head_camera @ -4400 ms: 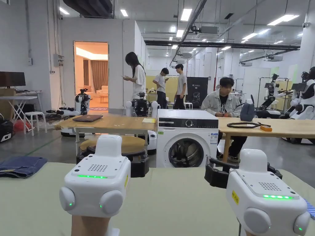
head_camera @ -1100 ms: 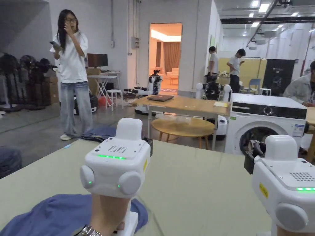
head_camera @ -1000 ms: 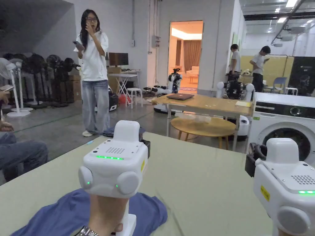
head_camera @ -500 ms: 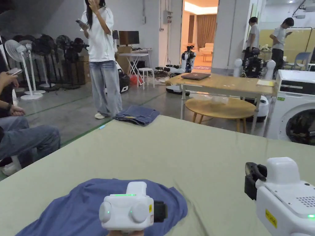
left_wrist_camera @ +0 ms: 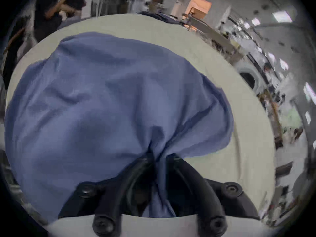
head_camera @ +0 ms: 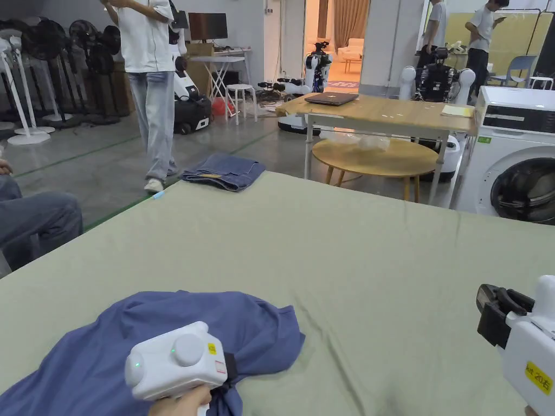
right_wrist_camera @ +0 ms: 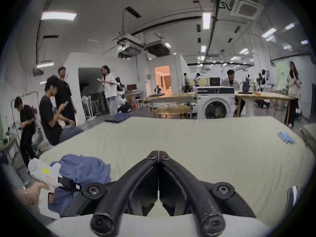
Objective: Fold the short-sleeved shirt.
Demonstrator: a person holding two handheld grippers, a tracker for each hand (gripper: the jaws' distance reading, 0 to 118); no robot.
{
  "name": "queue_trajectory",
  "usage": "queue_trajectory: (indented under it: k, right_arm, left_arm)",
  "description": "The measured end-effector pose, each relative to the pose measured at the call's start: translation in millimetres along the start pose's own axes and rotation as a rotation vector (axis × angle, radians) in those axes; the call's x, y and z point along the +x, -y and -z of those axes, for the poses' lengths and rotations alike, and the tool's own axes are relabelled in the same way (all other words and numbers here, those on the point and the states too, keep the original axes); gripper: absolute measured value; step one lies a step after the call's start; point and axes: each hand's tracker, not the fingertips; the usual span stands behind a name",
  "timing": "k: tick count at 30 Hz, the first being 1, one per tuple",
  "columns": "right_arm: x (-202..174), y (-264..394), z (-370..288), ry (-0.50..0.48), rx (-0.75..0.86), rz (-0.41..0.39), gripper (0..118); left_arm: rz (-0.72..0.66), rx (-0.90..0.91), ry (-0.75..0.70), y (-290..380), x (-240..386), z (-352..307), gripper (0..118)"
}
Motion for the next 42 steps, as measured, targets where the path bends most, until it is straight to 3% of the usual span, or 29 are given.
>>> queue_trajectory:
  k: [3,6,8,15,19,24,28,32,34,35,36,37,42]
  right_arm:
    - [5,-5,-13,-0.012,0.013,0.03,0]
    - [14,-16,-29,-0.014,0.051,0.04,0]
    - [22,-25,-45,0.0,0.092,0.05,0]
    - [70,-57,-116,0.101,0.252,0.081,0]
    - [111,-66,-167,0.208,0.329,0.103,0]
    - [161,-60,-223,0.354,0.329,0.076,0]
    - [187,-42,-251,0.428,0.294,0.055,0]
    - [203,-22,-259,0.458,0.248,0.054,0]
    - [207,-14,-258,0.456,0.227,0.066,0]
    - [207,-11,-256,0.451,0.219,0.07,0]
    - [207,-9,-254,0.441,0.215,0.073,0]
    - [206,-8,-252,0.429,0.215,0.072,0]
    - [186,-15,-240,0.354,0.259,0.059,0]
  left_arm:
    - [-0.032,0.095,0.04,9,1,-24,10]
    - [0.043,0.242,0.087,10,40,-63,10]
    - [0.089,0.31,0.205,2,77,-97,10]
    - [0.439,0.472,0.586,33,237,-191,9]
    - [0.616,0.375,0.761,100,321,-181,9]
    - [0.82,0.127,0.806,210,394,-107,9]
    - [0.898,-0.132,0.718,299,412,-31,9]
    - [0.888,-0.311,0.613,353,397,23,9]
    - [0.846,-0.348,0.563,355,389,35,25]
    - [0.809,-0.359,0.58,348,384,34,44]
    - [0.766,-0.337,0.627,340,381,23,78]
    - [0.757,-0.3,0.635,328,381,15,96]
    - [0.724,0.018,0.721,229,367,-76,100]
